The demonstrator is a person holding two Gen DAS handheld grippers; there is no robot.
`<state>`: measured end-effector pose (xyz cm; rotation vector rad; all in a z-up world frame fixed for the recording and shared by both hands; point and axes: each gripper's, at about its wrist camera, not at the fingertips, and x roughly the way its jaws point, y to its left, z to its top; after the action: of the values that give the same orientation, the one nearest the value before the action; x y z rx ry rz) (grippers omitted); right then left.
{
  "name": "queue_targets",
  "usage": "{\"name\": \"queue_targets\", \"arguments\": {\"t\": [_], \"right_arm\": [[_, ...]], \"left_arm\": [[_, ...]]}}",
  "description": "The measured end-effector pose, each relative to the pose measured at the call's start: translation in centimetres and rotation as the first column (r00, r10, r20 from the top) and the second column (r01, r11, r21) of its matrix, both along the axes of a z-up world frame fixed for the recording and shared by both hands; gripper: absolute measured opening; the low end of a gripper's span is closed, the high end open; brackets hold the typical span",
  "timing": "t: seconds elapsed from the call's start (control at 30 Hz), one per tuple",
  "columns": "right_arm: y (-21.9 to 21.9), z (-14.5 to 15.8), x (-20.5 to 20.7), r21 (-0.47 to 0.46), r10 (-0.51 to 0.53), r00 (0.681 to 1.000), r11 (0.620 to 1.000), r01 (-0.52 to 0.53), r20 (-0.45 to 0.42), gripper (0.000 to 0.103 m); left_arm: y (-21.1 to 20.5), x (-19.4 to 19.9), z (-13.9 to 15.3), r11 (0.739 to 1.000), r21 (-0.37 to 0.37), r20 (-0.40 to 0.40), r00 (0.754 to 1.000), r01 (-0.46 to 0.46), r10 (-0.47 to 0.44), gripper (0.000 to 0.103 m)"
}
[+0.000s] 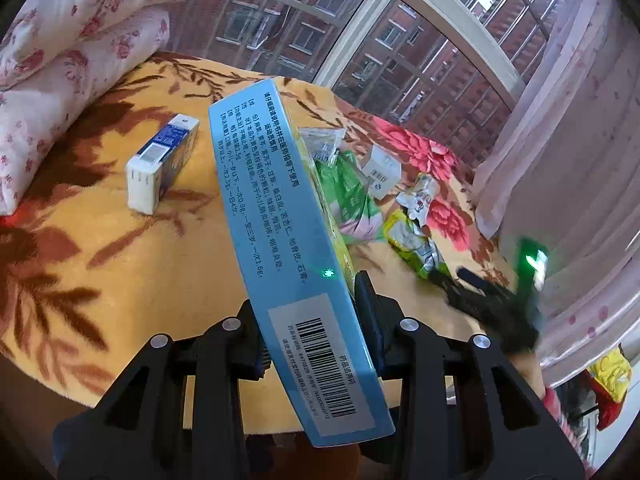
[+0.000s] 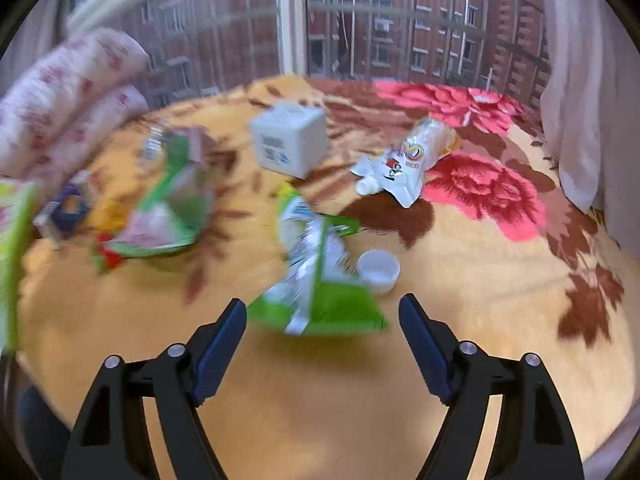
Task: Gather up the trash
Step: 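Grasp the green snack wrapper with the right gripper while the left holds the box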
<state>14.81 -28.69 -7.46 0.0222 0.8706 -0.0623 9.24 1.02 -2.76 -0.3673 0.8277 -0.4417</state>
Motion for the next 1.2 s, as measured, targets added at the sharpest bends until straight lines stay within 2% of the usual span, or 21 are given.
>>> {"name": "queue_targets", "arguments": {"t": [0.07, 0.17, 0.2, 0.33, 0.57, 0.63, 0.7, 0.73, 1.03, 1.2], "right_arm": [[-0.5, -0.9, 1.5, 0.018, -0.006, 0.999, 1.000, 0.007, -0.039, 0.070], [-0.5, -1.7, 2.6, 0.020, -0.011, 0.997, 1.000, 0.013, -0.078, 0.069], [-0.4, -1.7, 2.7, 0.010, -0.008, 0.997, 1.000, 0.009, -0.077, 0.069], [0.0, -0.9, 2.3, -0.023, -0.009, 0.998, 1.000, 0.008, -0.059, 0.054], [0.3, 0.9, 0.8, -0.019, 0.004, 1.000, 1.000, -0.005, -0.026, 0.047], [0.3, 1.6, 0.0, -0.005, 0.013, 1.000, 1.000, -0.013, -0.008, 0.028], [0.3, 2.1, -0.4, 0.024, 0.020, 1.000, 1.000, -0.020, -0.004, 0.023], [0.4, 2.6, -0.9, 0.032, 0.034, 0.999, 0.999, -0.034, 0.004, 0.005], [1.1, 4.4, -3.3, 0.043, 0.077, 0.997, 0.996, -0.079, 0.032, 0.005], [1.7, 6.5, -6.0, 0.056, 0.119, 0.990, 0.991, -0.123, 0.074, 0.005]], "left_arm": [[0.0, -0.1, -0.2, 1.000, 0.003, -0.004, 1.000, -0.002, 0.002, 0.035], [0.0, -0.2, -0.5, 1.000, 0.008, -0.011, 1.000, 0.004, -0.003, 0.035], [-0.1, -0.1, -0.6, 1.000, 0.010, -0.015, 1.000, 0.007, -0.007, 0.035], [-0.2, -0.1, -0.8, 1.000, 0.011, -0.017, 1.000, 0.010, -0.009, 0.035], [-0.2, -0.2, -0.7, 1.000, 0.017, -0.009, 1.000, 0.013, -0.013, 0.035], [-0.2, -0.4, -0.6, 1.000, 0.024, -0.003, 1.000, 0.010, -0.010, 0.035], [-0.2, -0.6, -0.5, 1.000, 0.025, 0.001, 1.000, 0.012, -0.012, 0.035], [-0.2, -0.7, -0.4, 1.000, 0.026, 0.003, 1.000, 0.014, -0.014, 0.035], [-0.2, -1.3, 0.1, 0.999, 0.024, 0.015, 1.000, 0.026, -0.026, 0.035], [-0.4, -2.7, 0.9, 0.997, 0.048, 0.030, 0.998, 0.059, -0.061, 0.035]]}}
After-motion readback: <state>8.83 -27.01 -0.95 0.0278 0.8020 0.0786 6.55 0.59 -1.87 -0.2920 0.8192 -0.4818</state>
